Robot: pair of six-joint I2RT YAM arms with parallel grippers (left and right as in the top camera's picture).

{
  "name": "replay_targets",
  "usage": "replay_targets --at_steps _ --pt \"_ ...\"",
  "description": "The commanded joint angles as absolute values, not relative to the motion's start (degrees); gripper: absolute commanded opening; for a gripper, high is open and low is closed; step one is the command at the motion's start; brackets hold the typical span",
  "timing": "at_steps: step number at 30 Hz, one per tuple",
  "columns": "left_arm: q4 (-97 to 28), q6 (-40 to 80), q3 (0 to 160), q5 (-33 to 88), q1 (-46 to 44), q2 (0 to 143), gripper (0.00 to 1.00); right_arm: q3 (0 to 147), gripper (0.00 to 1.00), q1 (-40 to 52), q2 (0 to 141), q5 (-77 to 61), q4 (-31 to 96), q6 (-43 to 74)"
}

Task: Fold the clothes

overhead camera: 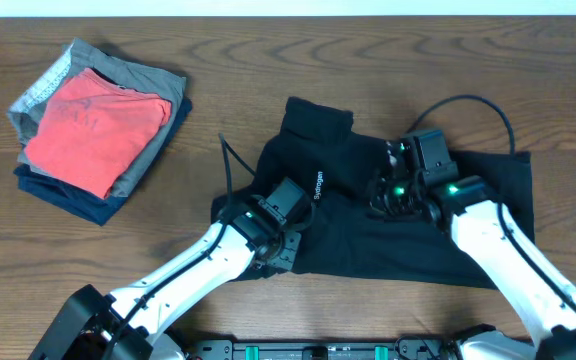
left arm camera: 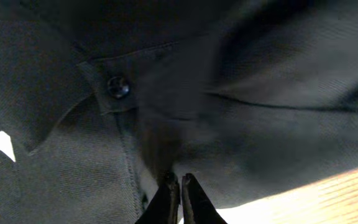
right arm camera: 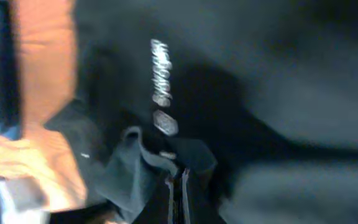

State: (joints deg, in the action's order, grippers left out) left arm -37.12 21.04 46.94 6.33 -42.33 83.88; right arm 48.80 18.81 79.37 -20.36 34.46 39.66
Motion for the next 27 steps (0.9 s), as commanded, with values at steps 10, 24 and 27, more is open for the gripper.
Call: replay_targets --at_steps 10,24,27 --pt "-37.2 21.7 46.4 4.9 -38.0 83.1 0.07 49.0 0.01 18.4 79.1 1.7 49.4 39.0" --pt "-30.5 15.1 46.4 17.1 -38.1 83.1 0.36 49.0 0.02 18.4 80.3 3.2 48.9 39.0" --pt "-30.8 15.0 46.4 17.1 -38.1 83.1 0.52 49.0 0.02 18.4 80.3 3.2 48.9 39.0"
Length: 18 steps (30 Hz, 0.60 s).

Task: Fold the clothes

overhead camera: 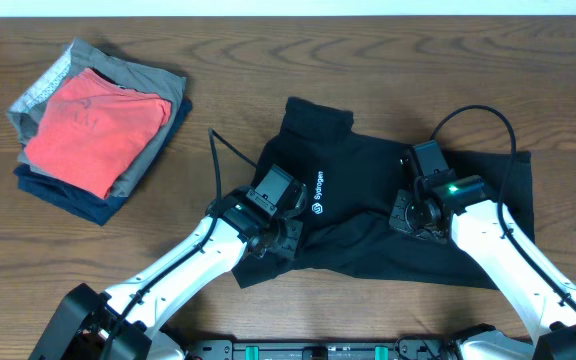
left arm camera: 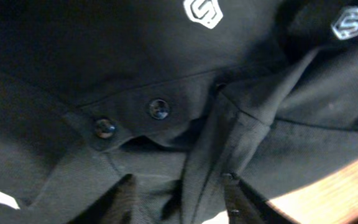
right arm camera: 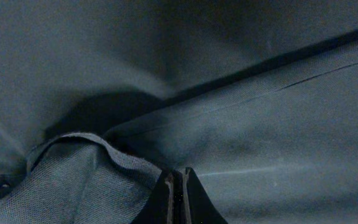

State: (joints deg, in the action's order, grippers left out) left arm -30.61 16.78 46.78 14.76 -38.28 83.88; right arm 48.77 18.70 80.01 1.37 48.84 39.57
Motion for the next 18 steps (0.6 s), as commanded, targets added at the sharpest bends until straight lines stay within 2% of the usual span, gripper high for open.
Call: replay_targets --at_steps 1,7,9,11,15,18 --pt "-31.2 14.3 46.4 17.2 -38.1 83.1 0.54 49.0 0.03 18.4 80.3 3.2 48.9 38.9" --pt "-36.1 12.1 46.4 13.8 -37.6 83.1 0.54 49.0 0.03 18.4 80.3 3.0 48.9 38.9" --pt "-37.3 12.1 46.4 12.8 -36.9 83.1 0.54 49.0 0.07 18.4 80.3 3.0 49.1 38.9" --pt "-37.6 12.1 46.4 12.8 -36.1 83.1 0.54 49.0 0.13 18.4 80.3 3.1 49.1 38.9" --pt "-38.0 12.1 46.4 12.8 -35.0 83.1 0.53 49.0 0.33 18.3 80.3 5.7 50.5 39.0" --pt "-38.7 12.1 46.4 12.6 -34.4 83.1 0.54 49.0 0.37 17.6 80.3 10.0 52.9 41.2"
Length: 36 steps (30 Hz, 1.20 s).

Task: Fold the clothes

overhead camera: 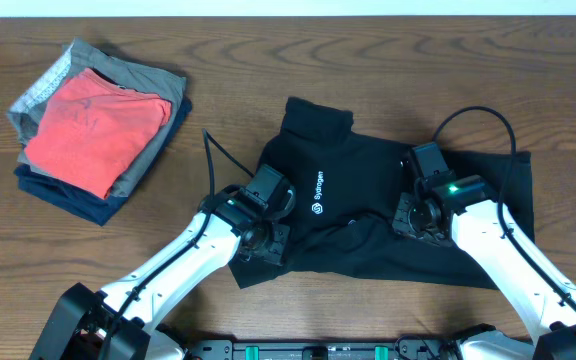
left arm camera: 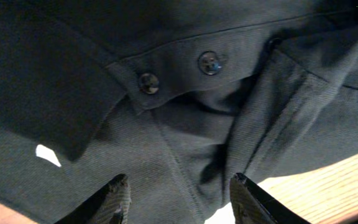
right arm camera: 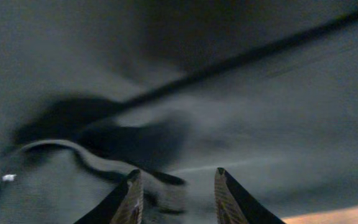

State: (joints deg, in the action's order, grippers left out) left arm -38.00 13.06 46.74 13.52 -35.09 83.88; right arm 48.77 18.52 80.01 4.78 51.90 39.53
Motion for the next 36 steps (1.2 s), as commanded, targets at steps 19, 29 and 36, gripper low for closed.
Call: replay_targets --at_steps 19,29,36 --pt "-39.1 12.1 42.6 6.8 -33.8 85.7 0.63 49.1 0.40 9.8 80.2 9.4 54.7 41.1" --pt "-38.5 12.1 40.2 7.3 -29.0 85.8 0.46 49.1 0.40 9.8 80.2 9.0 54.7 41.1" --pt "-38.3 8.6 39.7 10.6 -28.6 85.8 0.45 49.1 0.40 9.8 80.2 9.0 54.7 41.1"
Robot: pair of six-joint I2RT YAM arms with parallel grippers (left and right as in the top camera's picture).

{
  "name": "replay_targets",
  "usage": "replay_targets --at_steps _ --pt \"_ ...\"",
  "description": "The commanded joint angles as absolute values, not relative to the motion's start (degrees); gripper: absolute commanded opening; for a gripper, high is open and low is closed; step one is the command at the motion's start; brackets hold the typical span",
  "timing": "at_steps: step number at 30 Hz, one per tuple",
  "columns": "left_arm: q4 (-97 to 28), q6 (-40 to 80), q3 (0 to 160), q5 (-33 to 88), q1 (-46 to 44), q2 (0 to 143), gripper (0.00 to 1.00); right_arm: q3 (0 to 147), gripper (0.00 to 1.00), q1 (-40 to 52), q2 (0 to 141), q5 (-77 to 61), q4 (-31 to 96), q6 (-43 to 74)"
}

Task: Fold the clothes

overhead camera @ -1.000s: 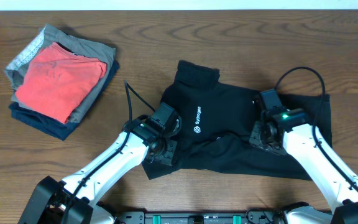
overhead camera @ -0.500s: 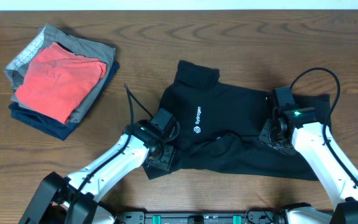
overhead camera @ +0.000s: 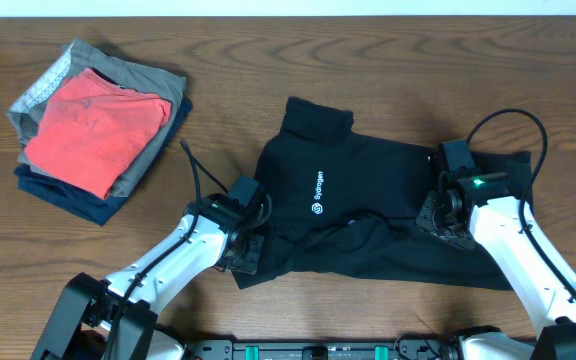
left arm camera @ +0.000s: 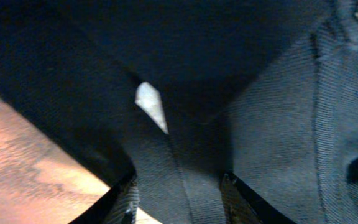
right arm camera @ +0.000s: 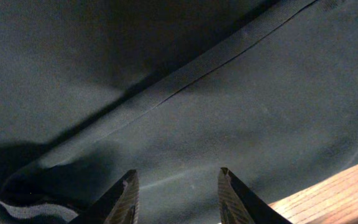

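Note:
A black polo shirt (overhead camera: pixel 368 200) with a small white logo lies crumpled across the table's middle, collar toward the front. My left gripper (overhead camera: pixel 244 250) sits at the shirt's front-left edge. In the left wrist view the left gripper (left arm camera: pixel 179 200) is open, dark fabric and a white label (left arm camera: pixel 151 106) lying between and beyond its fingers (left arm camera: pixel 127 200). My right gripper (overhead camera: pixel 446 214) hovers over the shirt's right half. In the right wrist view the right gripper (right arm camera: pixel 178 196) is open just above smooth black cloth with a seam (right arm camera: pixel 197 78).
A stack of folded clothes (overhead camera: pixel 98 125), coral on top over grey and navy, lies at the back left. Brown wooden table (overhead camera: pixel 268 60) surrounds the shirt. Black cables loop from both wrists. Bare wood shows at the right wrist view's lower corner (right arm camera: pixel 347 193).
My left gripper has shifted left to the shirt's front-left edge, away from the buttons. My right gripper has shifted right over the shirt's right half. Both stay open.
Both grippers were shut on shirt fabric near its middle. Then the left stood open by the button placket while the right was still shut. Then both were open, the cloth lying on the table. Now they are farther apart, toward the shirt's sides.

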State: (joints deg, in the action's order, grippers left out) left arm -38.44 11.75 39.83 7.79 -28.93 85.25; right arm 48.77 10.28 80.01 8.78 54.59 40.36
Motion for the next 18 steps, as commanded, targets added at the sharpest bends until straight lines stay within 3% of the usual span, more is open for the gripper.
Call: replay_targets --at_steps 1,11,18 --pt "-38.2 7.7 39.7 11.5 -28.6 85.8 0.45 49.1 0.40 9.8 80.2 9.0 54.7 41.1" --pt "-39.9 1.8 39.7 18.9 -28.6 85.8 0.44 49.1 0.40 9.8 80.2 9.0 54.7 41.1" --pt "-39.9 1.7 39.7 19.0 -28.6 85.8 0.10 49.1 0.40 9.8 80.2 9.0 55.1 41.0"
